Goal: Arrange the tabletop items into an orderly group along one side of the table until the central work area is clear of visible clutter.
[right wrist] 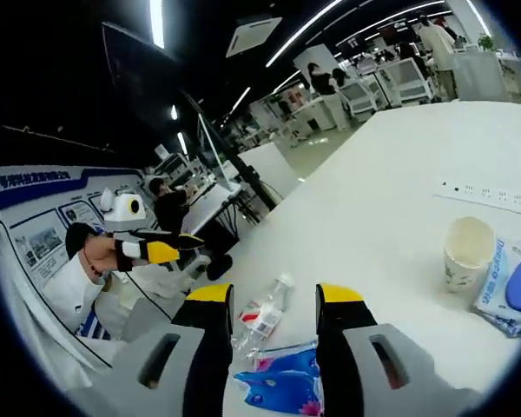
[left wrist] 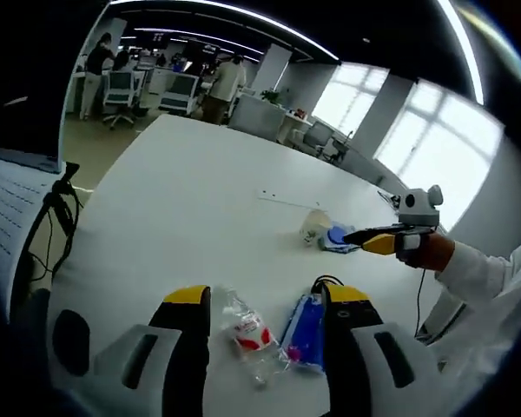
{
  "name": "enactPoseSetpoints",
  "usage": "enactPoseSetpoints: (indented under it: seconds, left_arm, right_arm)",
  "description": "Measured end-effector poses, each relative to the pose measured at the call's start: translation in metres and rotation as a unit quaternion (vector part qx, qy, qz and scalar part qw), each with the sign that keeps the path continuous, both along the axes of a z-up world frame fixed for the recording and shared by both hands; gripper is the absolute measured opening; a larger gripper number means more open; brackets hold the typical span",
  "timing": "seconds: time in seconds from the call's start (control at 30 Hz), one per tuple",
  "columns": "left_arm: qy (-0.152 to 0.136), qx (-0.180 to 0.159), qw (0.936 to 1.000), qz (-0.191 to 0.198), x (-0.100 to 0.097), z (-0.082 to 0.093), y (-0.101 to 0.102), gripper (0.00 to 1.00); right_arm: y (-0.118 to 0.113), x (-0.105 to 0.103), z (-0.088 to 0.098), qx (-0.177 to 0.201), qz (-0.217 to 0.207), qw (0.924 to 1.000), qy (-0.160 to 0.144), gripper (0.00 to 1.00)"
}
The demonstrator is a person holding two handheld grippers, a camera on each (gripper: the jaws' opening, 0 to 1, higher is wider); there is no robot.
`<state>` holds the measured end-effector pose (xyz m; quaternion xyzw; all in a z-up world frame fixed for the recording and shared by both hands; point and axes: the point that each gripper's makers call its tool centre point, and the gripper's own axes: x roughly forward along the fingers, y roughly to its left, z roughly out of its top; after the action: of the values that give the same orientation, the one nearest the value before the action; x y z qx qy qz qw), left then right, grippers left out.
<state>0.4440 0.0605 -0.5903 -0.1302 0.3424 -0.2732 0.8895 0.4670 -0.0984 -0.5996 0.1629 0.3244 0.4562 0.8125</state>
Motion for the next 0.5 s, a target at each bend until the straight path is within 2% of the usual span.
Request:
enactPoseSetpoints:
  seconds: [0.1, 0.3, 0.5]
  left_arm:
    - [0.003, -0.008, 1.0000, 0.004, -0.005, -0.007, 0.004, 0.51]
    - [0.021, -0.019, 0.9996, 0.005, -0.017, -0.027, 0.005, 0.50]
    - [0.029, -0.033, 0.9990, -0.001, -0.024, -0.038, 0.003, 0.51]
  right_arm:
    - [0.015, 0.000, -0.011, -0.008, 0.018, 0.9998, 0.008, 0.37]
    - [0.043, 0.005, -0.036, -0.015, 0.041, 0.9980, 0.045, 0.38]
    - [0.067, 0.012, -0.055, -0.026, 0.063, 0.9955, 0.066, 0.38]
